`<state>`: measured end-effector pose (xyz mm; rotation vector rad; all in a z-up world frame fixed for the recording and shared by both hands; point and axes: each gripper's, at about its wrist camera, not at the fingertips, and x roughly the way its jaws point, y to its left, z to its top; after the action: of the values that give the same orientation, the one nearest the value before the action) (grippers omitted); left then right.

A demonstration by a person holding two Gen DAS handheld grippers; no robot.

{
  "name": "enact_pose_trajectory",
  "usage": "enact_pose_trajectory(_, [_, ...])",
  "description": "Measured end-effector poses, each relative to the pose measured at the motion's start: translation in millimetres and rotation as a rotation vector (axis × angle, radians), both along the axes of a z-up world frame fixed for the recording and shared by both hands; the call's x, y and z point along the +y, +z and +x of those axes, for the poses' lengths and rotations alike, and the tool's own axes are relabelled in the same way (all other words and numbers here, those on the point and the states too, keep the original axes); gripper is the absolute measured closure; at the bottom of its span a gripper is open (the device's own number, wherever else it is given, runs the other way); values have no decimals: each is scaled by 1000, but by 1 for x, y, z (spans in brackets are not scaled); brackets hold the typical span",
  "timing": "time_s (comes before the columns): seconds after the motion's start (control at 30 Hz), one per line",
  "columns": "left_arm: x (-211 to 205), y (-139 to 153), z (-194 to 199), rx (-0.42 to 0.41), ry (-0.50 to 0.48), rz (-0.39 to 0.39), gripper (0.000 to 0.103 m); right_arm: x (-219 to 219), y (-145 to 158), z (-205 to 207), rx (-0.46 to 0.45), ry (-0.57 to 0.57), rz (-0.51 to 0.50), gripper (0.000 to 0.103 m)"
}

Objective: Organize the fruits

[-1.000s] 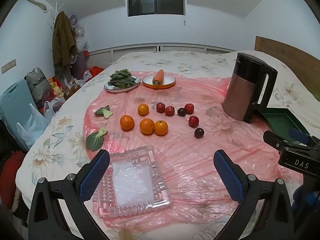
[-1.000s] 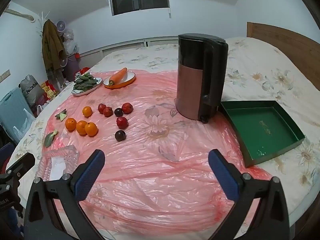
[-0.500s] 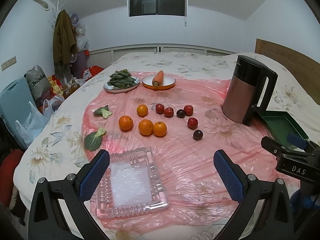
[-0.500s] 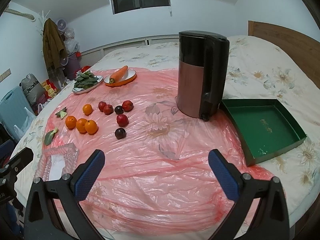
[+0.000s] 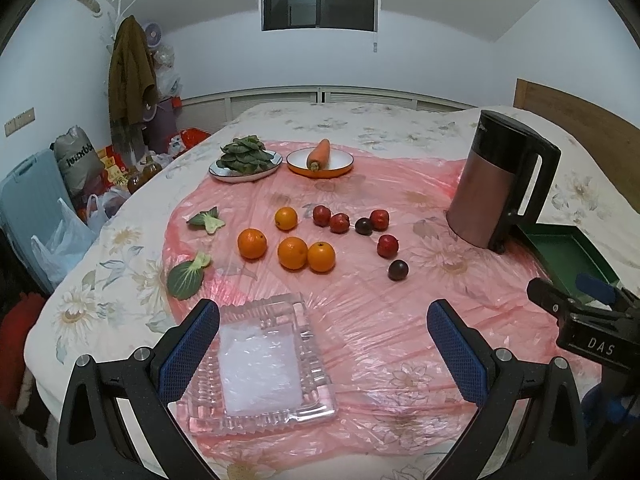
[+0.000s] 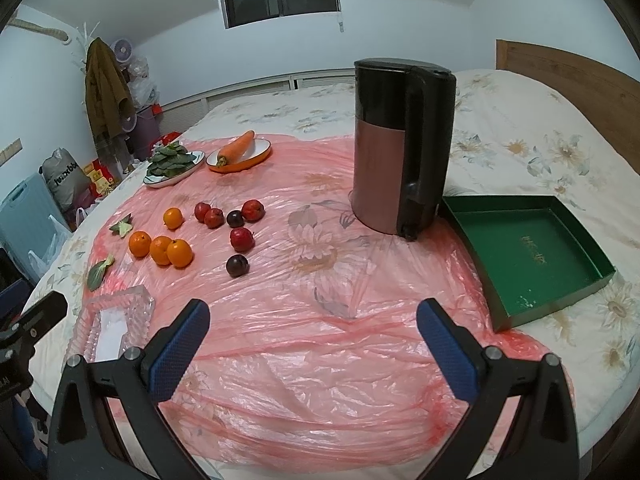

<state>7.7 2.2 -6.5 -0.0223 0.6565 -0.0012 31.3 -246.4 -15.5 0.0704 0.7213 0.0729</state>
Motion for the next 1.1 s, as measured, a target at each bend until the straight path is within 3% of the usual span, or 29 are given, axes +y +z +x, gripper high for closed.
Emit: enact_pose_trajectory(1.1, [-1, -15, 15, 58, -45, 23, 1, 6, -9, 4, 15, 39, 1, 0])
